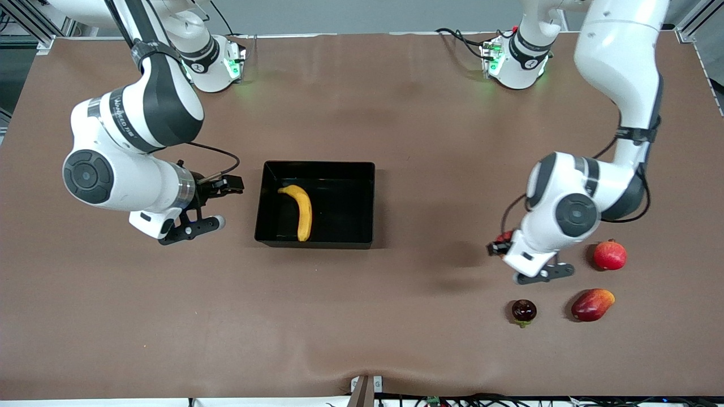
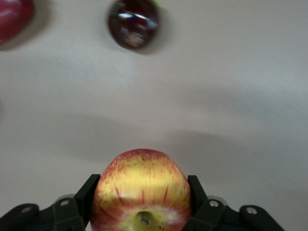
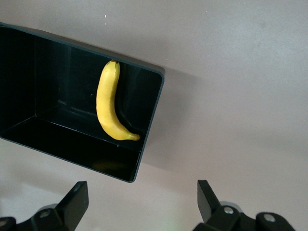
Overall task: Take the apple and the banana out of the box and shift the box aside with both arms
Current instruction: 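Lower the apple onto the table and open the left gripper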
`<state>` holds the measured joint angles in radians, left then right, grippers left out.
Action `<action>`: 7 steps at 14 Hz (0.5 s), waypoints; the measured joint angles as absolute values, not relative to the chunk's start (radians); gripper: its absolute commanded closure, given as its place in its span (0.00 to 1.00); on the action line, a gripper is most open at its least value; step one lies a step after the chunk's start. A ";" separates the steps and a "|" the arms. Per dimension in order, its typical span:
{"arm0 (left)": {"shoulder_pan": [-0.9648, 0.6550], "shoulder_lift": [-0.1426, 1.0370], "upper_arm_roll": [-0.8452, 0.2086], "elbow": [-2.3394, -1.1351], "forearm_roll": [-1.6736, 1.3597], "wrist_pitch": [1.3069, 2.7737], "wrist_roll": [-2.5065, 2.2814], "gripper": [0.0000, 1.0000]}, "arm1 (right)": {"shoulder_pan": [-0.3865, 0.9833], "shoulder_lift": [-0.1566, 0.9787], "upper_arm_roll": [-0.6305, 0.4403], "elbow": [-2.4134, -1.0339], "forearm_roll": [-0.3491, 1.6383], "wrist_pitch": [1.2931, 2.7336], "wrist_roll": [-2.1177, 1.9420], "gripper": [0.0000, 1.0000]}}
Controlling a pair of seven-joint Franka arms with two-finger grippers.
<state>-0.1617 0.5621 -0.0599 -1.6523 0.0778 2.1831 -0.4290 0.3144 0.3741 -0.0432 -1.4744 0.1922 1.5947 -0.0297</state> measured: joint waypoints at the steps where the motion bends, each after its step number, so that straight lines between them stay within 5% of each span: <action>1: -0.135 0.566 -0.060 -1.682 0.078 2.226 -0.404 0.96 | 0.316 0.374 -0.043 -1.475 0.192 1.595 -0.030 0.00; 7: -0.045 0.598 -0.060 -1.714 0.078 2.316 -0.292 0.96 | 0.317 0.374 -0.043 -1.476 0.192 1.595 -0.030 0.00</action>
<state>-0.0446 0.5981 -0.0599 -1.7139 0.0778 2.3161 -0.2922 0.3167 0.3743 -0.0433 -1.4765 0.1922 1.5951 -0.0297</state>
